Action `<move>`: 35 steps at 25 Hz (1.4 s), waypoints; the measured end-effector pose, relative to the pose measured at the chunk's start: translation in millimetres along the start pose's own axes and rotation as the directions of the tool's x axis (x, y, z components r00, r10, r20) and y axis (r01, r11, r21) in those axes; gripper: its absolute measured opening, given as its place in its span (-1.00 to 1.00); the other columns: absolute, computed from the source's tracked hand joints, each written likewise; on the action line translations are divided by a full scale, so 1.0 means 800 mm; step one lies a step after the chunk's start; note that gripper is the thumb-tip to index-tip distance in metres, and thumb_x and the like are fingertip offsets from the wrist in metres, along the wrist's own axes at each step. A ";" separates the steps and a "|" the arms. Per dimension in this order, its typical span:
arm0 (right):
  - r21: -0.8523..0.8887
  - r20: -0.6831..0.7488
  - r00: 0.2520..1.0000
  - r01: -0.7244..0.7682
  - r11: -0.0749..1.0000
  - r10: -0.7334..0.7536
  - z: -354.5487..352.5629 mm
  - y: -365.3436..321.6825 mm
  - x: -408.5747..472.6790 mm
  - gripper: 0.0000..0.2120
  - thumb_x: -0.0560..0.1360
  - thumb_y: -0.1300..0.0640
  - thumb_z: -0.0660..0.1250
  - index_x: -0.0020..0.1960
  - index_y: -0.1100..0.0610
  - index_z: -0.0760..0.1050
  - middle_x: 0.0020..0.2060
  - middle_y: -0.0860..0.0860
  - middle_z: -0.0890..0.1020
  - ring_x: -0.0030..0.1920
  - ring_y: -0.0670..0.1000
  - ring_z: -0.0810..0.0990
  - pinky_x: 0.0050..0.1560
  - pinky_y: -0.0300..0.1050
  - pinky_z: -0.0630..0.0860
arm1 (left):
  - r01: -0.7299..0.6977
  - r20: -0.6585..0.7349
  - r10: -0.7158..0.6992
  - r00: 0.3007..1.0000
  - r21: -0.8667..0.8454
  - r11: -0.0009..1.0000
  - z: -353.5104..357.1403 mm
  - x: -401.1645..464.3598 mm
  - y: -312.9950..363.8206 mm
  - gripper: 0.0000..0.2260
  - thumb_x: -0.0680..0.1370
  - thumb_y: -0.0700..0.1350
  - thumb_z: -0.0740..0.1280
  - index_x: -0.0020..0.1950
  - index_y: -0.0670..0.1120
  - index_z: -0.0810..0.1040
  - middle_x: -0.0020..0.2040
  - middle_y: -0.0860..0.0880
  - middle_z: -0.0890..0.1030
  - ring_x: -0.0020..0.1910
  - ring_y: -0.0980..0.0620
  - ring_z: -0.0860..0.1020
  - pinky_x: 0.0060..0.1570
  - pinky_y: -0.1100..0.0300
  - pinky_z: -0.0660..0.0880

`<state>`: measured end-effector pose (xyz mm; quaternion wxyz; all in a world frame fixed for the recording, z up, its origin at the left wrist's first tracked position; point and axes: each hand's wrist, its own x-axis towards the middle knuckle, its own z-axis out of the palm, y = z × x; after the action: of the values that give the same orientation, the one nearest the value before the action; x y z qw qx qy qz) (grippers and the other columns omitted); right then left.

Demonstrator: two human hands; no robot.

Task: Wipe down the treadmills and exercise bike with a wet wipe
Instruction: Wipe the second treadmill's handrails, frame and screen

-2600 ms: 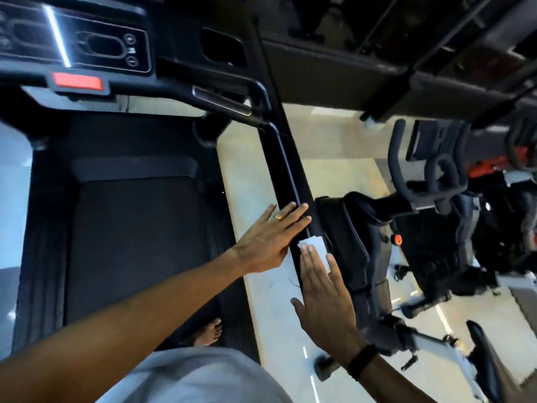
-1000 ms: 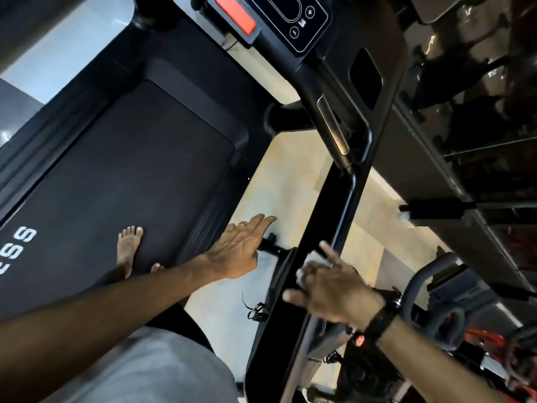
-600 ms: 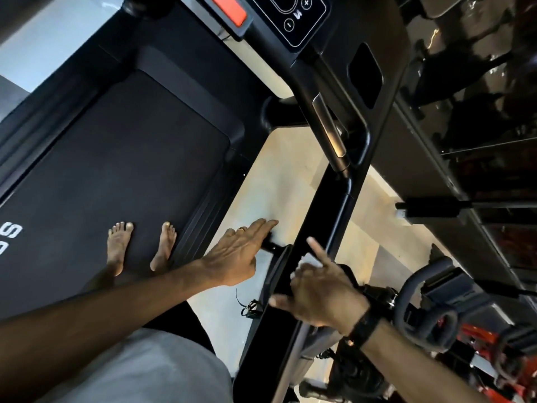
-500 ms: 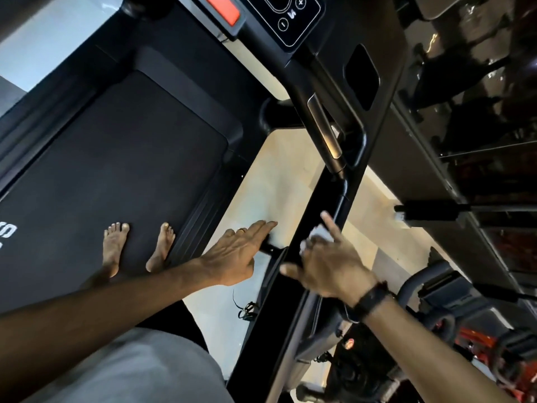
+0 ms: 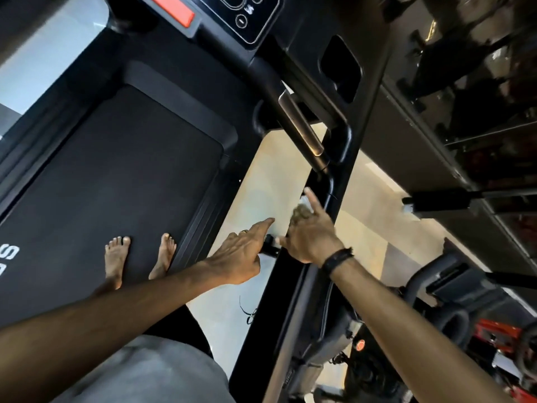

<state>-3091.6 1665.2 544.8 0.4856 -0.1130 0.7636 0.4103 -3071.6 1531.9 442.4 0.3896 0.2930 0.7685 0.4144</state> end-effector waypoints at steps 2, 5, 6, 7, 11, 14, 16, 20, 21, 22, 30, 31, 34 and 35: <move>0.003 0.054 0.992 0.114 0.993 -0.114 0.009 -0.023 -0.006 -0.29 0.65 -0.30 -0.22 0.55 0.10 0.30 0.50 0.20 0.37 0.60 0.15 0.12 0.46 0.27 -0.50 | 0.025 0.026 -0.024 0.999 -0.038 0.999 0.003 0.003 0.001 -0.20 0.49 -0.36 0.20 0.65 -0.08 -0.10 0.57 -0.14 0.27 0.38 -0.14 0.45 0.40 -0.09 0.30; 0.179 -0.030 0.987 0.163 0.970 -0.160 0.007 -0.008 -0.042 -0.29 0.65 -0.31 -0.20 0.24 0.10 0.57 0.09 0.07 0.68 0.45 0.07 0.42 0.47 0.23 -0.50 | 0.070 0.037 -0.067 0.997 -0.078 0.994 0.000 0.012 -0.001 -0.20 0.49 -0.36 0.20 0.64 -0.09 -0.12 0.60 -0.14 0.21 0.44 -0.14 0.40 0.44 -0.14 0.27; 0.167 -0.065 0.994 0.093 0.982 -0.083 0.009 0.010 -0.034 -0.27 0.65 -0.31 -0.22 0.22 0.12 0.57 0.11 0.08 0.67 0.46 0.07 0.40 0.47 0.24 -0.50 | 0.075 0.037 -0.072 0.997 -0.086 0.993 -0.001 0.016 0.001 -0.20 0.49 -0.37 0.20 0.64 -0.10 -0.12 0.58 -0.15 0.24 0.45 -0.14 0.40 0.43 -0.14 0.28; 0.114 -0.077 0.997 0.006 0.993 0.003 0.007 0.027 -0.018 -0.25 0.65 -0.30 -0.25 0.31 0.14 0.53 0.26 0.13 0.60 0.53 0.09 0.30 0.46 0.26 -0.51 | 0.081 0.033 -0.078 0.996 -0.090 0.993 -0.001 0.019 0.002 -0.20 0.48 -0.38 0.20 0.64 -0.11 -0.12 0.57 -0.16 0.25 0.45 -0.15 0.39 0.43 -0.14 0.29; -0.031 0.085 0.994 0.068 0.997 -0.065 -0.003 0.004 0.014 -0.20 0.61 -0.36 -0.32 0.59 0.11 0.21 0.58 0.19 0.21 0.62 0.13 -0.01 0.45 0.27 -0.53 | 0.105 0.013 -0.104 0.995 -0.125 0.987 -0.004 0.025 0.011 -0.19 0.50 -0.36 0.24 0.64 -0.14 -0.15 0.60 -0.17 0.18 0.51 -0.16 0.29 0.43 -0.10 0.26; 0.063 0.060 0.976 0.207 0.976 -0.211 -0.004 -0.017 -0.039 -0.24 0.64 -0.33 -0.26 0.48 0.11 0.41 0.47 0.18 0.42 0.59 0.15 0.15 0.48 0.24 -0.48 | 0.123 -0.043 -0.130 0.991 -0.126 0.984 -0.013 0.028 0.004 -0.16 0.48 -0.37 0.25 0.63 -0.14 -0.16 0.58 -0.19 0.21 0.48 -0.19 0.34 0.39 -0.10 0.30; 0.044 0.034 0.998 0.047 0.998 -0.049 -0.007 0.010 -0.030 -0.26 0.66 -0.29 -0.24 0.45 0.16 0.43 0.47 0.21 0.40 0.59 0.20 0.12 0.50 0.26 -0.42 | 0.136 -0.063 -0.144 0.987 -0.117 0.984 -0.018 0.032 -0.001 -0.17 0.47 -0.39 0.24 0.63 -0.16 -0.14 0.57 -0.20 0.23 0.45 -0.20 0.37 0.39 -0.11 0.30; -0.055 0.196 0.980 -0.012 0.998 0.023 -0.023 0.017 0.047 -0.31 0.68 -0.26 -0.20 0.63 0.18 0.02 0.61 0.24 0.02 0.61 0.25 -0.12 0.56 0.21 -0.30 | 0.141 -0.055 -0.150 0.987 -0.136 0.981 -0.024 0.035 0.003 -0.19 0.48 -0.40 0.22 0.63 -0.16 -0.13 0.58 -0.19 0.20 0.48 -0.18 0.34 0.42 -0.12 0.26; -0.029 0.227 0.973 0.058 0.998 -0.050 -0.019 -0.001 0.051 -0.33 0.67 -0.27 -0.19 0.63 0.13 0.05 0.61 0.21 0.06 0.61 0.24 -0.08 0.57 0.21 -0.24 | 0.142 -0.064 -0.153 0.986 -0.151 0.978 -0.027 0.036 0.002 -0.18 0.47 -0.41 0.22 0.63 -0.16 -0.13 0.58 -0.19 0.20 0.47 -0.18 0.35 0.42 -0.13 0.27; 0.011 0.231 0.967 0.106 0.994 -0.106 -0.013 -0.019 0.044 -0.34 0.67 -0.27 -0.17 0.62 0.09 0.13 0.59 0.19 0.15 0.61 0.23 -0.01 0.57 0.20 -0.16 | 0.145 -0.079 -0.160 0.984 -0.167 0.975 -0.031 0.037 0.000 -0.18 0.46 -0.41 0.21 0.63 -0.16 -0.12 0.58 -0.19 0.21 0.45 -0.20 0.37 0.40 -0.14 0.29; -0.097 0.222 0.971 -0.068 0.993 0.088 -0.027 0.030 0.094 -0.38 0.69 -0.22 -0.12 0.56 0.13 0.27 0.56 0.20 0.24 0.59 0.31 0.02 0.55 0.27 -0.09 | 0.155 -0.124 -0.181 0.976 -0.198 0.968 -0.042 0.047 -0.007 -0.21 0.45 -0.43 0.20 0.62 -0.17 -0.06 0.53 -0.21 0.29 0.36 -0.23 0.45 0.33 -0.12 0.35; -0.092 0.222 0.975 -0.014 0.996 0.034 -0.024 0.013 0.092 -0.37 0.69 -0.23 -0.13 0.56 0.13 0.27 0.55 0.19 0.27 0.59 0.29 0.05 0.54 0.27 -0.07 | 0.155 -0.127 -0.183 0.975 -0.204 0.967 -0.044 0.047 -0.007 -0.21 0.45 -0.43 0.21 0.62 -0.17 -0.07 0.53 -0.21 0.29 0.35 -0.23 0.46 0.32 -0.10 0.35; -0.091 0.276 0.960 0.061 0.994 -0.034 -0.014 -0.005 0.072 -0.35 0.68 -0.26 -0.13 0.58 0.13 0.22 0.57 0.23 0.20 0.59 0.31 0.03 0.54 0.24 -0.02 | 0.163 -0.161 -0.200 0.966 -0.215 0.963 -0.051 0.047 -0.011 -0.21 0.45 -0.42 0.22 0.62 -0.18 -0.06 0.52 -0.21 0.31 0.34 -0.22 0.47 0.31 -0.07 0.34; -0.090 0.273 0.961 -0.006 0.996 0.031 -0.018 0.010 0.082 -0.36 0.68 -0.24 -0.12 0.59 0.14 0.20 0.58 0.26 0.16 0.59 0.33 0.01 0.55 0.25 -0.03 | 0.165 -0.165 -0.201 0.966 -0.210 0.964 -0.051 0.047 -0.012 -0.21 0.45 -0.42 0.23 0.62 -0.18 -0.05 0.52 -0.21 0.32 0.32 -0.22 0.49 0.30 -0.07 0.34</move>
<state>-3138.3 1674.6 496.4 0.5774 -0.0693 0.6711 0.4598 -3127.2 1539.6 434.8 0.3799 0.1412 0.7810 0.4752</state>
